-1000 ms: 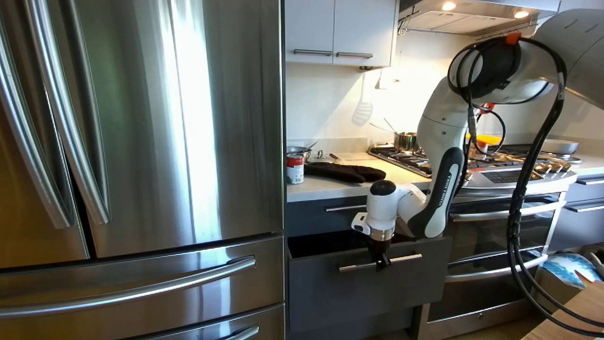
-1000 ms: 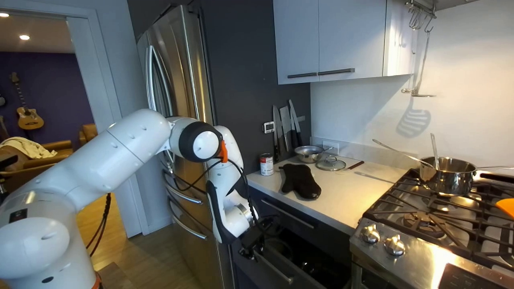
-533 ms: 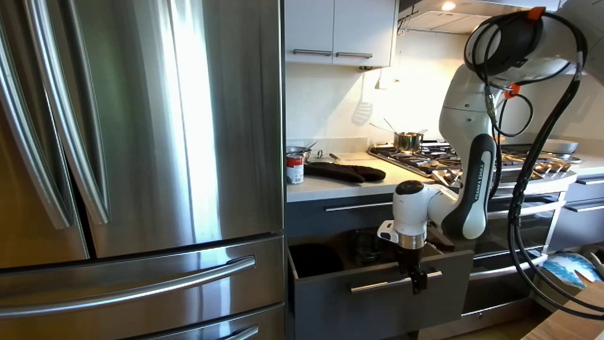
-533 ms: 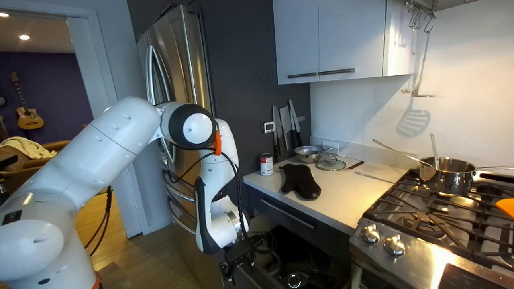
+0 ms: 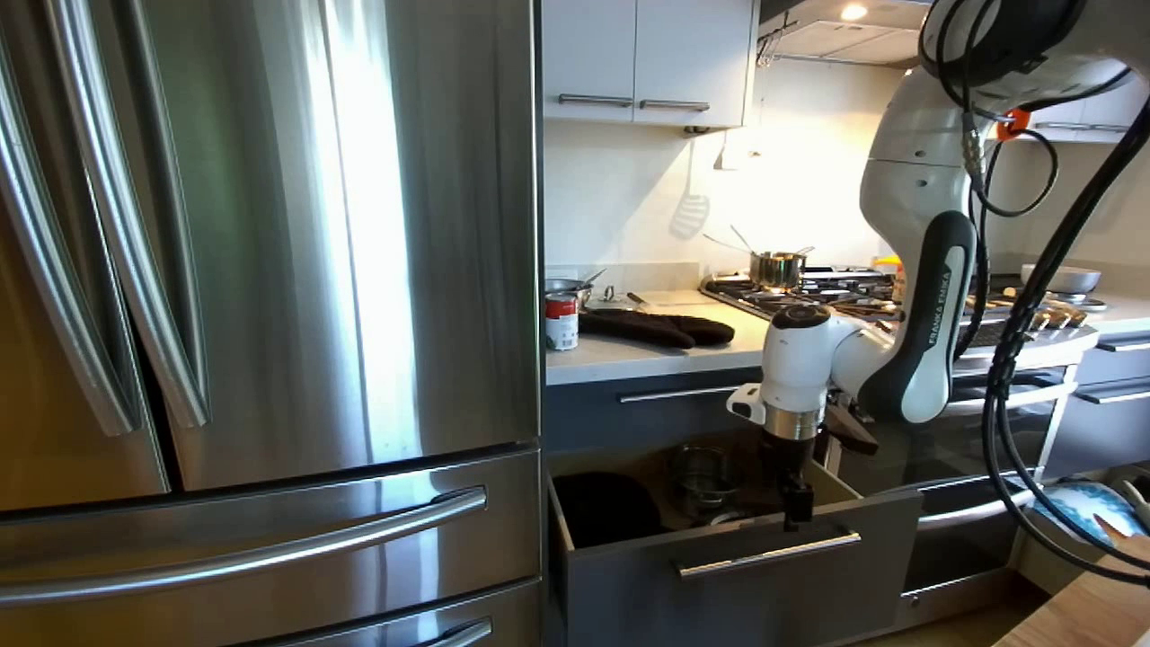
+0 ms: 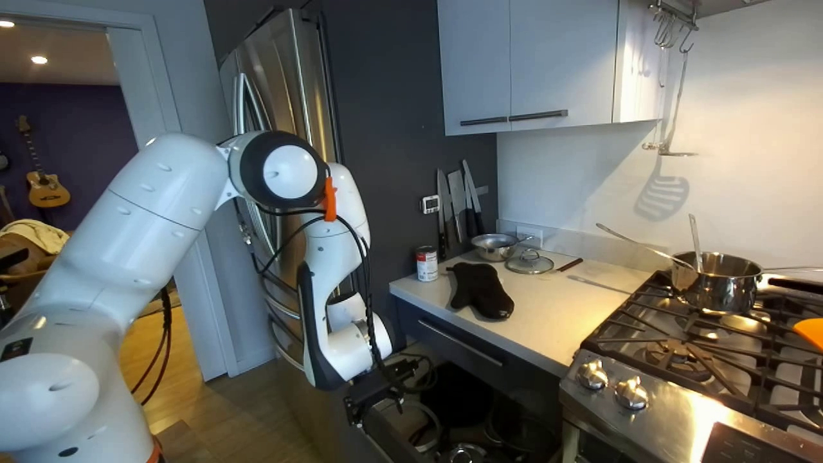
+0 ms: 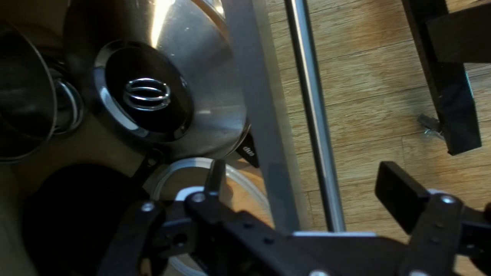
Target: Open the second left drawer from the top fully
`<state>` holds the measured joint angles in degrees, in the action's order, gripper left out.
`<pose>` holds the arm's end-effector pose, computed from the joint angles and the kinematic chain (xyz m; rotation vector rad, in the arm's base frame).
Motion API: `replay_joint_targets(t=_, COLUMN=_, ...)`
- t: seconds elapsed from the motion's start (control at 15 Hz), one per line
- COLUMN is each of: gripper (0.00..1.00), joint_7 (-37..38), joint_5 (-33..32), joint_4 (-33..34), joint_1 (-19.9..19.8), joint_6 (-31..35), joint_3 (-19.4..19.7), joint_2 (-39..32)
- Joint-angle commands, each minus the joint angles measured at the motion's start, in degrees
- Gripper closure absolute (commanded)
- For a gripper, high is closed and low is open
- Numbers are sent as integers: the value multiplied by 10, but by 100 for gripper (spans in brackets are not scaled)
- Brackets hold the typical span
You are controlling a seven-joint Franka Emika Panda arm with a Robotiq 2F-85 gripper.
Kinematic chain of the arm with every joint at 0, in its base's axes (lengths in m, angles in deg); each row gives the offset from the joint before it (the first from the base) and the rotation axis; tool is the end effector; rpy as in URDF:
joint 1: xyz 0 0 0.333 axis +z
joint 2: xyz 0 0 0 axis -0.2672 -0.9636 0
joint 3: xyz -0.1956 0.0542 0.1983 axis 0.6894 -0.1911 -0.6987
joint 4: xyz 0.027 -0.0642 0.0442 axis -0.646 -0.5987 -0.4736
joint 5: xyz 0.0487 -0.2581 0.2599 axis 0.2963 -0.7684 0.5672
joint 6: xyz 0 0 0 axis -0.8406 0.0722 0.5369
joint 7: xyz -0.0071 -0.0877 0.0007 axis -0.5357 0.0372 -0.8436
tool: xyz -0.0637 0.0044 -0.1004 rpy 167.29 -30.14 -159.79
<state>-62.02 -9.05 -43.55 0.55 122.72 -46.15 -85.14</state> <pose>0.4221 0.0007 0.0344 2.4800 1.6132 0.0525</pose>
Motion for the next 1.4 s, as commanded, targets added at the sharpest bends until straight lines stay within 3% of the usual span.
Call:
replay_joint_targets(t=0.0, gripper=0, joint_7=35, joint_5=62, joint_4=-17, joint_1=-4, joint_6=-25, joint_3=-8, joint_2=45)
replay_joint_targets(t=0.47, gripper=0, joint_7=120, joint_5=185, joint_4=33, joint_1=6, joint_6=-107, joint_3=-7, joint_2=8)
replay_joint_targets(t=0.73, gripper=0, joint_7=212, joint_5=206, joint_4=47, joint_1=0, joint_6=-71, joint_3=1, joint_2=-21)
replay_joint_targets(t=0.8, gripper=0, joint_7=177, joint_5=191, joint_4=35, joint_1=3, joint_6=-90, joint_3=-3, joint_2=2)
replay_joint_targets(t=1.0, gripper=0, joint_7=207, joint_5=193, joint_4=43, joint_1=2, joint_6=-82, joint_3=-1, joint_2=-13)
replay_joint_targets(t=1.07, gripper=0, joint_7=144, joint_5=250, joint_4=37, joint_1=-37, joint_6=-87, joint_3=-41, joint_2=-23)
replay_joint_targets(t=1.13, gripper=0, joint_7=172, joint_5=237, joint_4=54, joint_1=-18, joint_6=-88, joint_3=-26, joint_2=-31)
replay_joint_targets(t=1.2, gripper=0, joint_7=146, joint_5=265, joint_4=57, joint_1=-38, joint_6=-82, joint_3=-47, joint_2=-44)
replay_joint_targets(t=1.33, gripper=0, joint_7=162, joint_5=278, joint_4=68, joint_1=-40, joint_6=-69, joint_3=-50, joint_2=-62)
